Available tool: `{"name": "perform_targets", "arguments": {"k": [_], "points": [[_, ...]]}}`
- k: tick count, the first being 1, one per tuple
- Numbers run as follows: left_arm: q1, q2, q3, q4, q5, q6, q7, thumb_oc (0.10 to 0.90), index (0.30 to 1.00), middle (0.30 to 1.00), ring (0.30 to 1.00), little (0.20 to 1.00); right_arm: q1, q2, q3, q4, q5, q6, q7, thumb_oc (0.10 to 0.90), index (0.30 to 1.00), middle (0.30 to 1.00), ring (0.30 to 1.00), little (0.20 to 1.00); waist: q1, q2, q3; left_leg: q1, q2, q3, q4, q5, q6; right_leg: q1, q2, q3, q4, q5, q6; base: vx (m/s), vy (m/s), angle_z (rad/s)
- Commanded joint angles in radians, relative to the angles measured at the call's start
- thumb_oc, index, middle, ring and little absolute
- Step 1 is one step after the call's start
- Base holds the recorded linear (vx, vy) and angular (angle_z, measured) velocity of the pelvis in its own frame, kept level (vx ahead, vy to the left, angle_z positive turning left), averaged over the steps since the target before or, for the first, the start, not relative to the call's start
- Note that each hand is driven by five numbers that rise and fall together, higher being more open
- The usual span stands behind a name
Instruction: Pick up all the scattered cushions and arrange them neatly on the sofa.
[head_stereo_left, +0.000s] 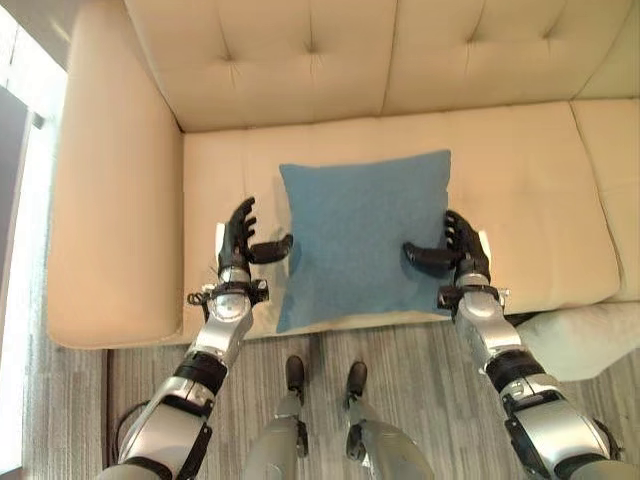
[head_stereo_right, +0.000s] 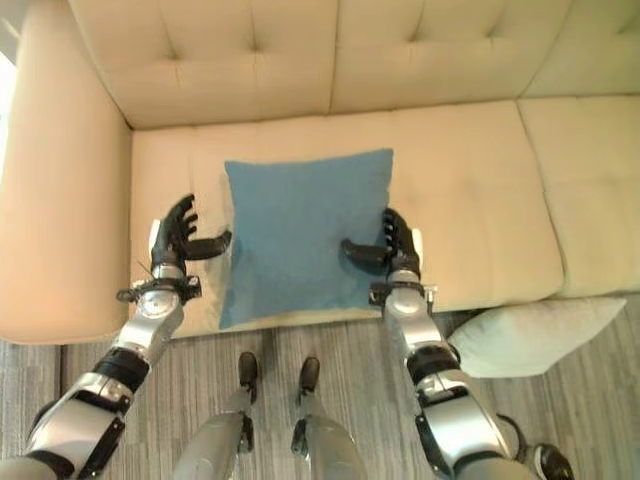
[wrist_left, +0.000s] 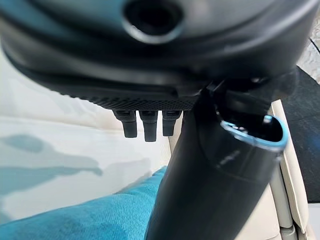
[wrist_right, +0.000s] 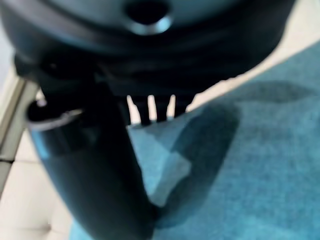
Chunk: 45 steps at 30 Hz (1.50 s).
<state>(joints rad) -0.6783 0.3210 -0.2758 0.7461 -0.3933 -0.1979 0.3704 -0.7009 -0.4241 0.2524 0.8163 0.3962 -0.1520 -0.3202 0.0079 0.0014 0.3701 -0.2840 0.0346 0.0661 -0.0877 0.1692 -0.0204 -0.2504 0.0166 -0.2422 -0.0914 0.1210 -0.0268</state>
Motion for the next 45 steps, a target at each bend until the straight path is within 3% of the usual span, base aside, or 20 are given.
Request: {"name": "perform_targets", "arguments": {"k": [1,5,10,14,23,27,29,32,33,34,35,40,45], "points": [[-0.091,0.045,-0.025,0.001,0.014,-0.102,0.05,0.8,0.9,0.9,0.9,0.9,-0.099,-0.025,0.025,-0.073,-0.025,-0.104,-0.042,0.8,0.9,0.9,0.9,0.9,0.005,-0.074,-0.043,0.002,-0.025,-0.037,0.029,-0.137,-0.021,0.009,-0.079,0.06,0.004,-0.081,0.127,0.02,0.006,-0.08],[-0.1,0.044,-0.026,-0.008,0.021,-0.099,0.06,0.8,0.9,0.9,0.9,0.9,-0.11,-0.045,0.006,-0.128,-0.039,-0.118,-0.069,0.8,0.9,0.9,0.9,0.9,0.0,-0.082,-0.036,-0.009,-0.022,-0.035,0.024,-0.134,-0.021,-0.007,-0.073,0.068,0.004,-0.08,0.13,0.02,0.004,-0.03],[-0.057,0.017,-0.015,-0.02,0.046,-0.087,0.077,0.8,0.9,0.9,0.9,0.9,-0.043,-0.076,-0.076,-0.317,-0.111,-0.146,-0.135,0.8,0.9,0.9,0.9,0.9,-0.02,-0.088,-0.034,0.018,-0.022,-0.032,0.01,-0.147,-0.018,0.006,-0.071,0.079,0.004,-0.092,0.129,0.05,0.015,-0.07],[-0.036,-0.009,-0.017,-0.012,0.05,-0.078,0.083,0.8,0.9,0.9,0.9,0.9,-0.005,-0.08,-0.097,-0.358,-0.157,-0.132,-0.156,0.8,0.9,0.9,0.9,0.9,-0.032,-0.085,-0.034,0.035,-0.025,-0.03,0.008,-0.158,-0.016,0.019,-0.073,0.08,0.004,-0.099,0.128,0.02,0.007,-0.01],[-0.132,-0.016,-0.062,0.042,0.006,-0.075,0.067,0.8,0.9,0.9,0.9,0.9,-0.123,-0.067,0.01,-0.187,-0.082,-0.09,-0.103,0.8,0.9,0.9,0.9,0.9,-0.043,-0.066,0.008,-0.021,-0.035,-0.029,0.021,-0.144,-0.02,-0.033,-0.091,0.085,0.02,-0.088,0.121,-0.03,-0.008,0.0],[-0.174,-0.029,-0.087,0.062,-0.03,-0.078,0.046,0.8,0.9,0.9,0.9,0.9,-0.189,-0.03,0.067,-0.106,-0.018,-0.081,-0.056,0.8,0.9,0.9,0.9,0.9,-0.043,-0.054,0.025,-0.045,-0.037,-0.029,0.018,-0.132,-0.021,-0.065,-0.095,0.089,0.028,-0.084,0.12,-0.03,-0.015,0.0],[-0.217,-0.077,-0.12,0.068,-0.102,-0.095,0.014,0.8,0.9,0.9,0.9,0.9,-0.237,0.059,0.129,-0.035,0.086,-0.079,0.015,0.8,0.9,0.9,0.9,0.9,-0.037,-0.035,0.042,-0.057,-0.037,-0.026,0.016,-0.126,-0.023,-0.081,-0.094,0.092,0.028,-0.083,0.12,-0.03,-0.038,0.02],[-0.23,-0.161,-0.148,0.047,-0.194,-0.104,-0.024,0.8,0.9,0.9,0.9,0.9,-0.226,0.158,0.144,-0.068,0.232,-0.103,0.076,0.8,0.9,0.9,0.9,0.9,-0.036,-0.021,0.053,-0.054,-0.038,-0.027,0.012,-0.122,-0.026,-0.078,-0.093,0.1,0.026,-0.083,0.119,-0.01,-0.021,0.0],[-0.225,-0.185,-0.16,0.031,-0.209,-0.106,-0.028,0.637,0.655,0.655,0.655,0.655,-0.212,0.184,0.14,-0.094,0.276,-0.116,0.088,0.4,0.3,0.3,0.3,0.3,-0.037,-0.019,0.053,-0.051,-0.038,-0.028,0.011,-0.122,-0.026,-0.075,-0.092,0.101,0.024,-0.084,0.118,0.0,0.0,0.0],[-0.216,-0.204,-0.168,0.014,-0.211,-0.105,-0.034,0.568,0.552,0.552,0.552,0.552,-0.194,0.203,0.136,-0.116,0.301,-0.124,0.101,0.4,0.3,0.3,0.3,0.3,-0.039,-0.016,0.054,-0.046,-0.037,-0.028,0.01,-0.124,-0.027,-0.07,-0.091,0.102,0.023,-0.086,0.118,0.0,0.0,0.0],[-0.203,-0.224,-0.179,-0.003,-0.215,-0.104,-0.044,0.4,0.3,0.3,0.3,0.3,-0.174,0.217,0.134,-0.132,0.315,-0.135,0.113,0.4,0.3,0.3,0.3,0.3,-0.04,-0.013,0.052,-0.04,-0.037,-0.029,0.008,-0.125,-0.027,-0.065,-0.091,0.1,0.023,-0.089,0.117,0.0,0.0,0.0],[-0.153,-0.253,-0.194,-0.066,-0.224,-0.109,-0.061,0.4,0.3,0.3,0.3,0.3,-0.099,0.235,0.135,-0.215,0.303,-0.148,0.131,0.4,0.3,0.3,0.3,0.3,-0.045,-0.011,0.044,-0.009,-0.037,-0.028,0.003,-0.127,-0.028,-0.041,-0.088,0.098,0.024,-0.095,0.117,0.0,0.0,0.0],[-0.038,-0.212,-0.202,-0.231,-0.175,-0.092,-0.09,0.4,0.3,0.3,0.3,0.3,0.089,0.211,0.1,-0.362,0.321,-0.154,0.191,0.4,0.3,0.3,0.3,0.3,-0.052,0.001,0.026,0.077,-0.025,-0.026,0.016,-0.159,-0.022,0.005,-0.091,0.095,0.118,-0.155,0.111,0.03,-0.021,0.04]]}}
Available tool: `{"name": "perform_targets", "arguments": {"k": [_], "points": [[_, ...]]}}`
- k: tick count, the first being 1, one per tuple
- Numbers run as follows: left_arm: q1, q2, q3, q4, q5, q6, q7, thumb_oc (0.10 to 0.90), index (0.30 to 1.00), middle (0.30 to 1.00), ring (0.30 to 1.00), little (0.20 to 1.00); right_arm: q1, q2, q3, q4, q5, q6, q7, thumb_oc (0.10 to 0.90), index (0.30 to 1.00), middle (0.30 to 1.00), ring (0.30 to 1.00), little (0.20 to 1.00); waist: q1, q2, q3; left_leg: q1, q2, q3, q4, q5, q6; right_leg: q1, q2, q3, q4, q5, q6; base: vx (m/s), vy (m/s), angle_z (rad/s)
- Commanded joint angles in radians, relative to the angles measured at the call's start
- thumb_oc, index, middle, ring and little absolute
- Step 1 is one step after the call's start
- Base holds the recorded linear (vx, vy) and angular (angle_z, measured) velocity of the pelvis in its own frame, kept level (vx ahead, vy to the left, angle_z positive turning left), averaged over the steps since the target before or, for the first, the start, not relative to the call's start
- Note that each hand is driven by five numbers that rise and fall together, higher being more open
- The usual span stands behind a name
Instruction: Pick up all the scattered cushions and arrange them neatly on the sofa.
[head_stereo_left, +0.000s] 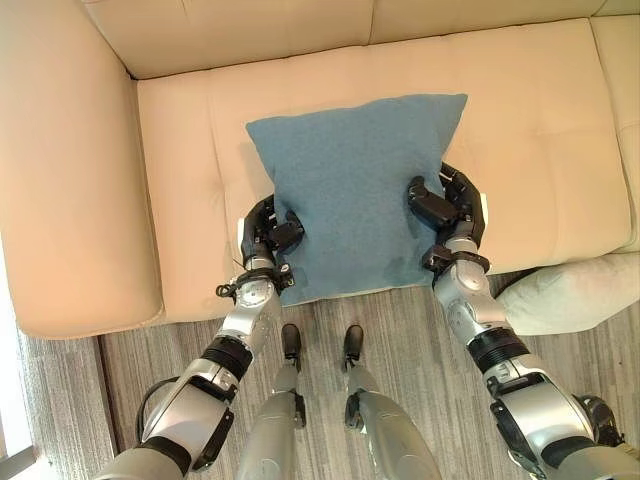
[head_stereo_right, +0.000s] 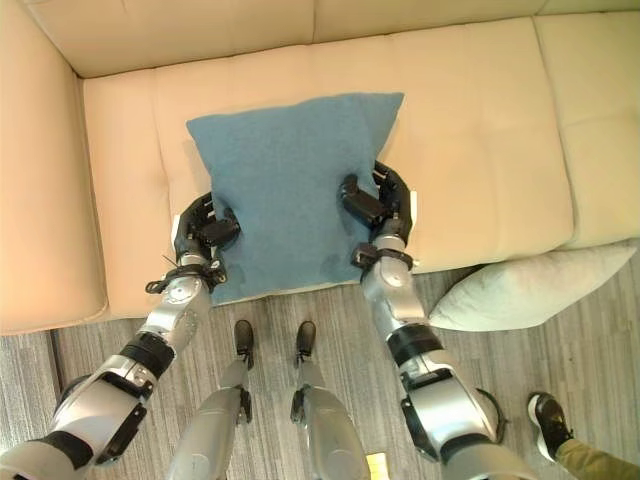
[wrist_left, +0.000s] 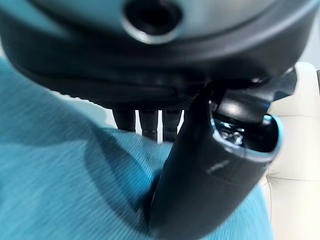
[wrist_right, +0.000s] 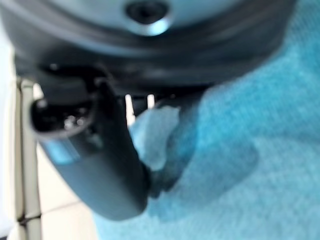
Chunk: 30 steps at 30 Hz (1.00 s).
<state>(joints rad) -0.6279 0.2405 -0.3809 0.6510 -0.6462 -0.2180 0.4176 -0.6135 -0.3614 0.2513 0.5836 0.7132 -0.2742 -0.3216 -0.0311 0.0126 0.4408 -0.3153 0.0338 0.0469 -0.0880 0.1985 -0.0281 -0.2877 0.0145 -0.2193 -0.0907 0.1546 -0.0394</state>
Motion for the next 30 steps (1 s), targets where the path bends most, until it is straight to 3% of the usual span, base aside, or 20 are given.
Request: {"name": "perform_targets", "arguments": {"k": [1,7,13,21,28,29,30], "points": [[-0.063,-0.122,-0.099,-0.169,0.091,-0.068,-0.14,0.4,0.3,0.3,0.3,0.3,0.039,0.153,0.087,-0.15,0.024,-0.031,0.204,0.4,0.3,0.3,0.3,0.3,-0.015,-0.008,-0.05,0.119,-0.022,-0.008,0.022,-0.193,-0.013,0.048,-0.09,0.072,0.131,-0.195,0.122,0.06,-0.015,0.03],[0.077,-0.079,-0.089,-0.338,0.095,-0.055,-0.186,0.4,0.3,0.3,0.3,0.3,0.225,0.142,0.065,-0.264,0.036,-0.018,0.263,0.4,0.3,0.3,0.3,0.3,-0.017,-0.011,-0.094,0.174,-0.014,-0.033,0.108,-0.237,-0.021,0.145,-0.083,0.043,0.151,-0.248,0.098,0.06,-0.077,0.11],[0.208,-0.03,-0.071,-0.519,0.123,-0.054,-0.228,0.4,0.3,0.3,0.3,0.3,0.352,0.103,0.049,-0.392,-0.03,-0.012,0.296,0.4,0.3,0.3,0.3,0.3,0.003,-0.039,-0.132,0.17,-0.016,-0.06,0.24,-0.259,-0.041,0.239,-0.077,0.011,0.138,-0.278,0.073,0.07,-0.063,0.18],[0.304,0.012,-0.066,-0.648,0.15,-0.063,-0.235,0.4,0.3,0.3,0.3,0.3,0.417,0.097,0.014,-0.559,-0.098,-0.037,0.275,0.4,0.3,0.3,0.3,0.3,0.034,-0.059,-0.184,0.043,0.005,0.017,0.194,-0.182,-0.027,0.296,-0.079,-0.033,0.124,-0.3,0.083,0.1,0.07,0.3],[0.394,0.051,-0.052,-0.681,0.147,-0.055,-0.255,0.4,0.3,0.3,0.3,0.3,0.449,0.118,0.043,-0.568,-0.146,0.0,0.29,0.4,0.3,0.3,0.3,0.3,0.053,-0.072,-0.245,0.147,-0.012,0.038,0.182,-0.242,0.02,0.324,-0.129,-0.005,0.231,-0.306,0.14,0.23,0.226,-0.07],[0.42,0.063,-0.046,-0.687,0.147,-0.05,-0.255,0.4,0.3,0.3,0.3,0.3,0.455,0.131,0.052,-0.572,-0.165,0.015,0.298,0.4,0.3,0.3,0.3,0.3,0.063,-0.072,-0.242,0.207,-0.03,0.048,0.184,-0.277,0.059,0.286,-0.173,0.012,0.395,-0.26,0.185,0.17,0.266,-0.03],[0.419,0.063,-0.046,-0.687,0.147,-0.049,-0.255,0.4,0.3,0.3,0.3,0.3,0.454,0.131,0.052,-0.572,-0.165,0.015,0.298,0.4,0.3,0.3,0.3,0.3,0.064,-0.071,-0.244,0.204,-0.029,0.048,0.182,-0.275,0.059,0.283,-0.171,0.012,0.392,-0.256,0.185,0.26,0.454,-0.19]]}}
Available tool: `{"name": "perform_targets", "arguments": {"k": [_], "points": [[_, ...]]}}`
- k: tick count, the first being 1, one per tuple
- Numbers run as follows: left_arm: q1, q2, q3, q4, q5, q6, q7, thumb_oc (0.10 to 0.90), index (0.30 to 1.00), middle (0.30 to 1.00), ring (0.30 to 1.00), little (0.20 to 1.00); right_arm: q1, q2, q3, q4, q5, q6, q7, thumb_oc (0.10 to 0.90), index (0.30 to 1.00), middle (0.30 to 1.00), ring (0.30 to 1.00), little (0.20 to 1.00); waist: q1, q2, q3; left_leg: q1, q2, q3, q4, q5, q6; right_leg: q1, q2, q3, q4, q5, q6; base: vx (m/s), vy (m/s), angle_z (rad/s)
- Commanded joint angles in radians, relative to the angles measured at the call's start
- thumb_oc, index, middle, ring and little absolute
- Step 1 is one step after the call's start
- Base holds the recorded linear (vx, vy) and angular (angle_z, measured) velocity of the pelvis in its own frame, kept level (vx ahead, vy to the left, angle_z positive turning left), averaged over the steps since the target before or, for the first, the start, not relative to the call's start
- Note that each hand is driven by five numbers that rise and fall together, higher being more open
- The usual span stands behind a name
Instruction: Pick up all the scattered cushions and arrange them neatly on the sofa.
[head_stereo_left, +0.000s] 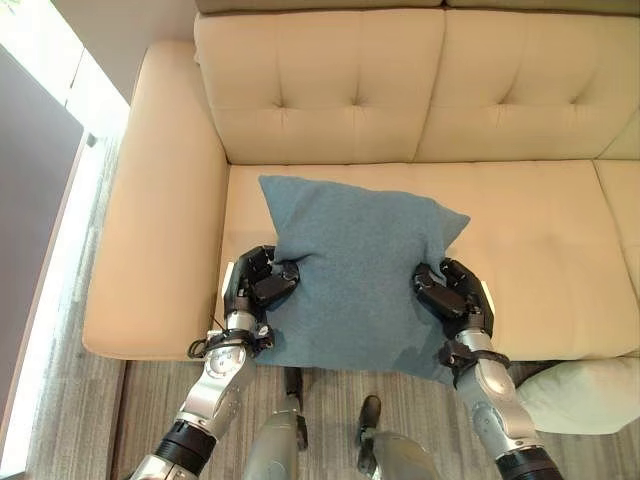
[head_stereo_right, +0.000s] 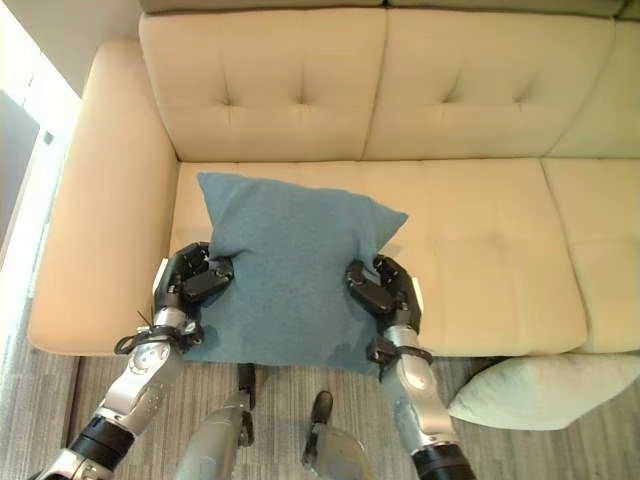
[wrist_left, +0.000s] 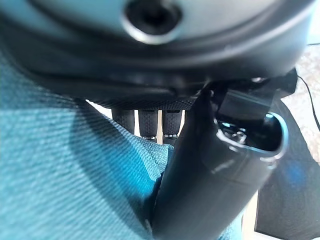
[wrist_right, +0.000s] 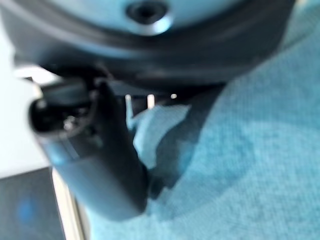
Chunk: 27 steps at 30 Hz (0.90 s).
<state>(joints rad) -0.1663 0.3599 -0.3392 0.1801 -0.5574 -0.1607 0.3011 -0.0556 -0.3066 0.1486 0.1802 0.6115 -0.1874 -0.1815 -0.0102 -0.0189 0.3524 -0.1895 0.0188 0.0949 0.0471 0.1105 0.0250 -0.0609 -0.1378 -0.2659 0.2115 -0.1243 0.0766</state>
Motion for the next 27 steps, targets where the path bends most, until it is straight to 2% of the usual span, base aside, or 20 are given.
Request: {"name": "perform_targets", "arguments": {"k": [1,3,5,8,9,10,11,14,16,17,23,27], "points": [[-0.028,-0.047,-0.079,-0.218,0.068,-0.107,-0.132,0.4,0.3,0.3,0.3,0.3,-0.109,0.085,0.162,-0.169,-0.079,-0.066,0.161,0.4,0.3,0.3,0.3,0.3,0.038,-0.025,-0.141,0.119,-0.021,-0.001,0.036,-0.206,0.041,-0.007,-0.034,0.086,0.241,0.101,0.099,0.09,0.189,-0.1],[-0.028,-0.046,-0.077,-0.219,0.071,-0.106,-0.133,0.4,0.3,0.3,0.3,0.3,-0.109,0.086,0.163,-0.174,-0.09,-0.065,0.161,0.4,0.3,0.3,0.3,0.3,0.04,-0.018,-0.14,0.136,-0.02,-0.004,0.024,-0.21,0.044,-0.032,-0.037,0.088,0.277,0.106,0.1,0.13,0.155,-0.1],[-0.028,-0.048,-0.072,-0.218,0.077,-0.108,-0.134,0.4,0.3,0.3,0.3,0.3,-0.108,0.081,0.162,-0.188,-0.099,-0.064,0.166,0.4,0.3,0.3,0.3,0.3,0.034,-0.011,-0.14,0.166,-0.024,-0.022,0.004,-0.214,0.042,-0.059,-0.032,0.086,0.257,0.088,0.088,0.14,0.065,-0.05],[-0.038,-0.056,-0.083,-0.213,0.084,-0.11,-0.138,0.4,0.3,0.3,0.3,0.3,-0.121,0.068,0.159,-0.188,-0.114,-0.067,0.162,0.4,0.3,0.3,0.3,0.3,0.018,-0.01,-0.132,0.189,-0.032,-0.045,-0.008,-0.219,0.033,-0.106,0.003,0.103,0.121,0.054,0.061,0.11,-0.035,0.16],[-0.046,-0.06,-0.088,-0.208,0.094,-0.11,-0.134,0.4,0.3,0.3,0.3,0.3,-0.132,0.058,0.166,-0.173,-0.135,-0.074,0.151,0.4,0.3,0.3,0.3,0.3,0.014,-0.018,-0.13,0.186,-0.037,-0.048,-0.008,-0.22,0.027,-0.097,0.008,0.114,0.049,0.049,0.055,0.11,-0.092,0.17],[-0.051,-0.062,-0.085,-0.198,0.086,-0.118,-0.126,0.4,0.3,0.3,0.3,0.3,-0.128,0.057,0.147,-0.172,-0.142,-0.071,0.131,0.4,0.3,0.3,0.3,0.3,0.01,-0.019,-0.132,0.182,-0.038,-0.066,0.004,-0.222,0.026,-0.087,0.021,0.138,0.035,0.045,0.052,0.15,-0.136,0.31],[-0.051,-0.074,-0.085,-0.194,0.097,-0.113,-0.133,0.4,0.3,0.3,0.3,0.3,-0.117,0.049,0.147,-0.187,-0.148,-0.067,0.146,0.4,0.3,0.3,0.3,0.3,0.016,-0.034,-0.141,0.179,-0.05,-0.067,0.022,-0.236,0.014,-0.046,0.02,0.131,-0.04,0.047,0.039,0.11,-0.096,0.42],[-0.053,-0.079,-0.087,-0.19,0.108,-0.113,-0.14,0.4,0.3,0.3,0.3,0.3,-0.113,0.045,0.14,-0.18,-0.153,-0.078,0.14,0.4,0.3,0.3,0.3,0.3,0.015,-0.037,-0.162,0.185,-0.044,-0.071,0.015,-0.235,0.0,0.009,0.034,0.115,-0.116,0.054,0.026,0.14,-0.132,0.38],[-0.058,-0.078,-0.081,-0.184,0.13,-0.112,-0.129,0.4,0.3,0.3,0.3,0.3,-0.115,0.022,0.135,-0.179,-0.208,-0.078,0.117,0.4,0.3,0.3,0.3,0.3,0.009,-0.032,-0.181,0.199,-0.03,-0.078,-0.017,-0.222,-0.018,0.048,0.052,0.1,-0.177,0.058,0.016,0.15,-0.146,0.22],[-0.078,-0.076,-0.074,-0.168,0.169,-0.112,-0.106,0.4,0.3,0.3,0.3,0.3,-0.128,0.007,0.132,-0.172,-0.282,-0.084,0.083,0.4,0.3,0.3,0.3,0.3,0.005,-0.027,-0.188,0.209,-0.022,-0.082,-0.044,-0.215,-0.026,0.062,0.061,0.094,-0.202,0.056,0.011,0.08,-0.07,0.13],[-0.169,-0.073,-0.071,-0.093,0.298,-0.12,-0.024,0.4,0.3,0.3,0.3,0.3,-0.19,-0.018,0.122,-0.147,-0.408,-0.107,0.002,0.4,0.3,0.3,0.3,0.3,-0.008,-0.014,-0.186,0.209,-0.013,-0.084,-0.08,-0.195,-0.042,0.07,0.068,0.074,-0.244,0.061,0.008,0.04,-0.032,0.07],[-0.276,-0.067,-0.072,-0.021,0.351,-0.126,0.048,0.4,0.3,0.3,0.3,0.3,-0.303,-0.014,0.138,-0.105,-0.461,-0.121,-0.071,0.4,0.3,0.3,0.3,0.3,-0.014,0.002,-0.174,0.19,-0.012,-0.083,-0.108,-0.177,-0.044,0.046,0.069,0.074,-0.256,0.071,0.011,-0.01,0.006,0.0]]}}
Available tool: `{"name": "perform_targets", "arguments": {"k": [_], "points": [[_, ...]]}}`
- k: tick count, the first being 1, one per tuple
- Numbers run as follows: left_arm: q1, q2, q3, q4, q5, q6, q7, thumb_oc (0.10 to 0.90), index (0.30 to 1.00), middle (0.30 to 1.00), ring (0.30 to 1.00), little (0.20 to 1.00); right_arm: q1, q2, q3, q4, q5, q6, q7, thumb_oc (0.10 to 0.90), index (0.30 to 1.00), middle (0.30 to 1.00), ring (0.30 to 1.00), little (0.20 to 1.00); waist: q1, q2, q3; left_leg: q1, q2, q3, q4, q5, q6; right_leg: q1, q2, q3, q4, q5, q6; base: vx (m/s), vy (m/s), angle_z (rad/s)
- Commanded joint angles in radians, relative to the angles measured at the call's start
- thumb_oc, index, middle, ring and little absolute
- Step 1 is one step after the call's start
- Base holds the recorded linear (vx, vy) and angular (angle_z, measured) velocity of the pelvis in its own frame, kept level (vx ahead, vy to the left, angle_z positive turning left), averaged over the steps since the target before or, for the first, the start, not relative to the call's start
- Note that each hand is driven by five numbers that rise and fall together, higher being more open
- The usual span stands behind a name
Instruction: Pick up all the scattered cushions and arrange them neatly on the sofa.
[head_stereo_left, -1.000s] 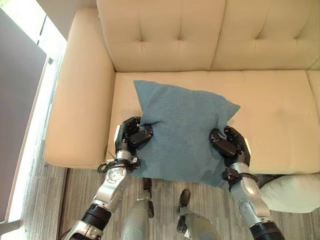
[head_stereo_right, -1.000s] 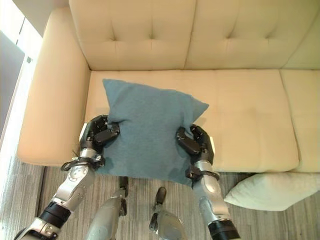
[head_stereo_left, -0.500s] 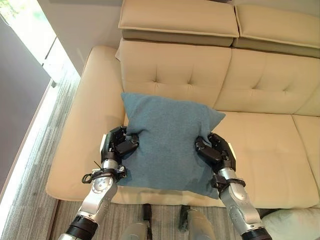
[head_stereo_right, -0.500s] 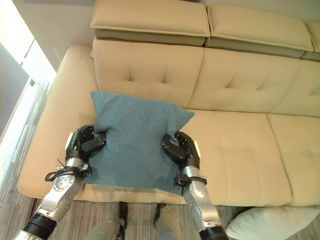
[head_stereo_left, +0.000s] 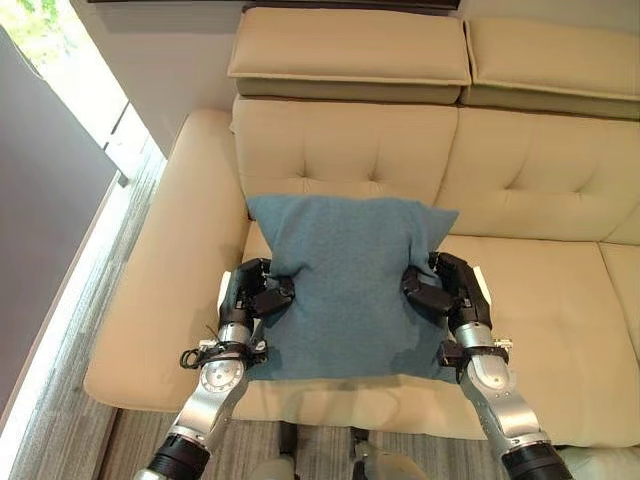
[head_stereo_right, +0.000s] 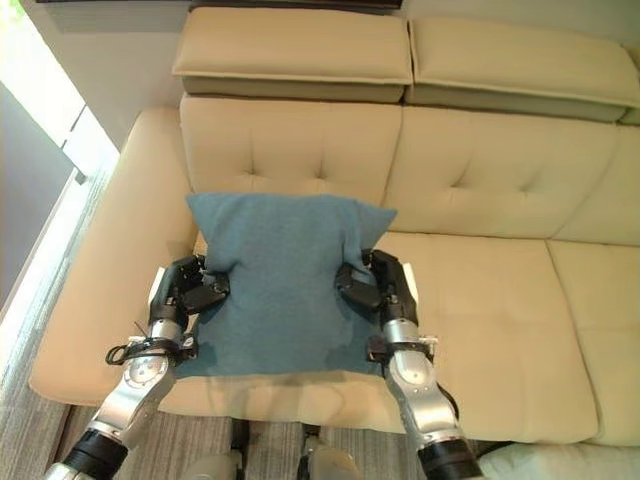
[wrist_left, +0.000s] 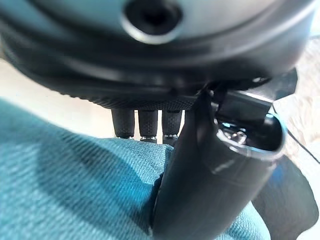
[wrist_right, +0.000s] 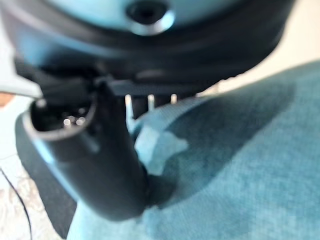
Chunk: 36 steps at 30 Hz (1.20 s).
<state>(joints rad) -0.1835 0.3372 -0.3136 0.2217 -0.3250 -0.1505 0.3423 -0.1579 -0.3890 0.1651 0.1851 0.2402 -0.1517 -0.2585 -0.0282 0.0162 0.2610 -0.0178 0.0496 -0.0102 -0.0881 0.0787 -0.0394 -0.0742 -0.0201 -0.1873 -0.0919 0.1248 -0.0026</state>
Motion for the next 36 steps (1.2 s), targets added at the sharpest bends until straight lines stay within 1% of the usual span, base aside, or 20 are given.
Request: {"name": "perform_targets", "arguments": {"k": [1,2,3,4,6,7,10,11,12,13,19,20,21,22,25,26,27,29,34,36], "points": [[-0.259,-0.044,-0.098,-0.062,0.119,-0.136,0.007,0.4,0.3,0.3,0.3,0.3,-0.201,0.068,0.122,-0.109,-0.089,-0.157,0.006,0.4,0.3,0.3,0.3,0.3,0.004,-0.033,-0.083,0.018,-0.042,0.022,0.027,-0.145,0.021,0.059,-0.049,-0.004,0.047,-0.178,0.09,-0.11,0.043,-0.03],[-0.366,-0.032,-0.106,-0.012,0.162,-0.14,0.064,0.4,0.3,0.3,0.3,0.3,-0.315,0.071,0.138,-0.072,-0.122,-0.166,-0.05,0.4,0.3,0.3,0.3,0.3,0.003,-0.022,-0.065,-0.019,-0.044,0.023,0.018,-0.133,0.021,0.015,-0.05,0.001,0.05,-0.17,0.094,-0.13,0.043,-0.04],[-0.426,-0.021,-0.109,0.008,0.188,-0.143,0.096,0.4,0.3,0.3,0.3,0.3,-0.372,0.069,0.142,-0.056,-0.138,-0.17,-0.08,0.4,0.3,0.3,0.3,0.3,0.005,-0.019,-0.057,-0.047,-0.045,0.02,0.018,-0.124,0.021,-0.014,-0.05,0.007,0.054,-0.165,0.094,-0.22,0.057,-0.05],[-0.537,0.001,-0.109,0.046,0.242,-0.146,0.172,0.4,0.3,0.3,0.3,0.3,-0.489,0.055,0.15,-0.03,-0.181,-0.177,-0.148,0.4,0.3,0.3,0.3,0.3,0.009,-0.014,-0.046,-0.1,-0.046,0.013,0.015,-0.112,0.021,-0.073,-0.05,0.018,0.063,-0.156,0.095,-0.15,0.027,-0.01],[-0.54,0.001,-0.109,0.047,0.242,-0.147,0.173,0.4,0.3,0.3,0.3,0.3,-0.493,0.055,0.15,-0.029,-0.181,-0.177,-0.148,0.4,0.3,0.3,0.3,0.3,0.008,-0.015,-0.049,-0.108,-0.048,0.013,0.015,-0.107,0.021,-0.081,-0.051,0.018,0.063,-0.152,0.095,-0.09,0.016,0.02],[-0.638,0.024,-0.107,0.082,0.273,-0.154,0.234,0.4,0.3,0.3,0.3,0.3,-0.599,0.034,0.154,-0.011,-0.242,-0.178,-0.216,0.4,0.3,0.3,0.3,0.3,0.012,-0.013,-0.045,-0.154,-0.05,0.008,0.012,-0.091,0.021,-0.126,-0.05,0.026,0.068,-0.144,0.095,-0.06,0.011,0.02],[-0.79,0.054,-0.119,0.15,0.295,-0.161,0.299,0.4,0.3,0.3,0.3,0.3,-0.77,0.002,0.175,0.047,-0.306,-0.166,-0.295,0.4,0.3,0.3,0.3,0.3,0.01,-0.011,-0.053,-0.22,-0.052,0.003,0.007,-0.07,0.016,-0.194,-0.056,0.036,0.081,-0.135,0.094,-0.03,0.006,0.01],[-0.883,0.078,-0.13,0.203,0.302,-0.156,0.321,0.4,0.3,0.3,0.3,0.3,-0.877,-0.017,0.187,0.093,-0.333,-0.154,-0.343,0.4,0.3,0.3,0.3,0.3,0.012,-0.012,-0.049,-0.246,-0.051,0.001,0.005,-0.064,0.011,-0.218,-0.059,0.043,0.086,-0.132,0.095,0.0,0.0,0.0],[-0.887,0.079,-0.13,0.205,0.302,-0.157,0.322,0.4,0.3,0.3,0.3,0.3,-0.881,-0.017,0.187,0.095,-0.333,-0.155,-0.344,0.4,0.3,0.3,0.3,0.3,0.011,-0.013,-0.048,-0.251,-0.052,0.001,0.004,-0.059,0.011,-0.223,-0.06,0.043,0.085,-0.128,0.095,-0.01,-0.008,0.05],[-0.927,0.087,-0.134,0.229,0.299,-0.156,0.331,0.4,0.3,0.3,0.3,0.3,-0.924,-0.026,0.194,0.109,-0.348,-0.146,-0.361,0.4,0.3,0.3,0.3,0.3,0.011,-0.013,-0.045,-0.265,-0.051,0.001,0.003,-0.053,0.009,-0.237,-0.06,0.048,0.087,-0.126,0.096,-0.01,-0.007,0.04],[-1.227,0.11,-0.201,0.412,0.271,-0.147,0.358,0.4,0.3,0.3,0.3,0.3,-1.168,-0.059,0.239,0.233,-0.421,-0.1,-0.479,0.4,0.3,0.3,0.3,0.3,0.005,-0.008,-0.027,-0.346,-0.056,-0.009,0.001,-0.032,-0.006,-0.305,-0.061,0.058,0.086,-0.106,0.105,0.0,-0.016,0.04],[-1.228,0.11,-0.201,0.412,0.271,-0.147,0.358,0.4,0.3,0.3,0.3,0.3,-1.169,-0.059,0.239,0.234,-0.421,-0.101,-0.479,0.4,0.3,0.3,0.3,0.3,0.005,-0.008,-0.028,-0.348,-0.056,-0.009,0.001,-0.031,-0.006,-0.307,-0.061,0.057,0.085,-0.105,0.105,-0.01,-0.015,0.06],[-1.327,0.105,-0.237,0.498,0.249,-0.132,0.336,0.8,0.9,0.9,0.9,0.9,-1.231,-0.062,0.254,0.283,-0.423,-0.084,-0.499,0.66,0.691,0.691,0.691,0.691,0.0,-0.001,-0.02,-0.371,-0.057,-0.013,0.001,-0.023,-0.012,-0.327,-0.058,0.06,0.084,-0.102,0.106,-0.01,-0.013,0.06],[-1.368,0.101,-0.256,0.54,0.235,-0.123,0.317,0.8,0.9,0.9,0.9,0.9,-1.264,-0.065,0.266,0.307,-0.419,-0.076,-0.503,0.8,0.9,0.9,0.9,0.9,-0.003,0.001,-0.016,-0.383,-0.058,-0.015,0.001,-0.018,-0.015,-0.338,-0.056,0.06,0.085,-0.099,0.107,-0.01,-0.022,0.06],[-1.461,0.116,-0.309,0.625,0.243,-0.087,0.267,0.8,0.9,0.9,0.9,0.9,-1.317,-0.065,0.278,0.354,-0.37,-0.067,-0.487,0.8,0.9,0.9,0.9,0.9,-0.007,0.005,-0.004,-0.407,-0.057,-0.02,0.001,-0.016,-0.023,-0.361,-0.051,0.06,0.084,-0.097,0.111,0.0,-0.016,0.04],[-1.462,0.116,-0.309,0.625,0.243,-0.087,0.267,0.8,0.9,0.9,0.9,0.9,-1.317,-0.065,0.278,0.354,-0.37,-0.067,-0.487,0.8,0.9,0.9,0.9,0.9,-0.007,0.005,-0.004,-0.408,-0.057,-0.02,0.001,-0.016,-0.023,-0.362,-0.051,0.06,0.084,-0.097,0.111,-0.01,-0.037,-0.03],[-1.484,0.132,-0.324,0.651,0.24,-0.071,0.238,0.8,0.9,0.9,0.9,0.9,-1.329,-0.088,0.294,0.367,-0.349,-0.059,-0.456,0.8,0.9,0.9,0.9,0.9,-0.006,0.004,0.001,-0.42,-0.057,-0.022,0.001,-0.014,-0.027,-0.375,-0.047,0.057,0.081,-0.094,0.112,0.0,-0.045,-0.06],[-1.489,0.136,-0.313,0.665,0.218,-0.071,0.227,0.8,0.9,0.9,0.9,0.9,-1.34,-0.107,0.309,0.378,-0.338,-0.05,-0.429,0.8,0.9,0.9,0.9,0.9,-0.005,0.005,0.004,-0.432,-0.057,-0.025,0.001,-0.011,-0.03,-0.385,-0.046,0.056,0.079,-0.092,0.112,0.0,-0.029,-0.02],[-1.413,0.138,-0.276,0.687,0.145,-0.072,0.191,0.8,0.9,0.9,0.9,0.9,-1.306,-0.124,0.326,0.388,-0.283,-0.049,-0.373,0.8,0.9,0.9,0.9,0.9,-0.003,0.005,0.025,-0.439,-0.055,-0.025,0.001,-0.004,-0.035,-0.392,-0.042,0.051,0.079,-0.092,0.11,-0.01,-0.015,0.21],[-1.336,0.145,-0.243,0.672,0.126,-0.079,0.188,0.8,0.9,0.9,0.9,0.9,-1.248,-0.107,0.316,0.366,-0.26,-0.053,-0.347,0.8,0.9,0.9,0.9,0.9,-0.004,0.003,0.035,-0.442,-0.055,-0.026,0.001,0.002,-0.036,-0.396,-0.041,0.049,0.081,-0.089,0.107,-0.01,-0.017,-0.22]]}}
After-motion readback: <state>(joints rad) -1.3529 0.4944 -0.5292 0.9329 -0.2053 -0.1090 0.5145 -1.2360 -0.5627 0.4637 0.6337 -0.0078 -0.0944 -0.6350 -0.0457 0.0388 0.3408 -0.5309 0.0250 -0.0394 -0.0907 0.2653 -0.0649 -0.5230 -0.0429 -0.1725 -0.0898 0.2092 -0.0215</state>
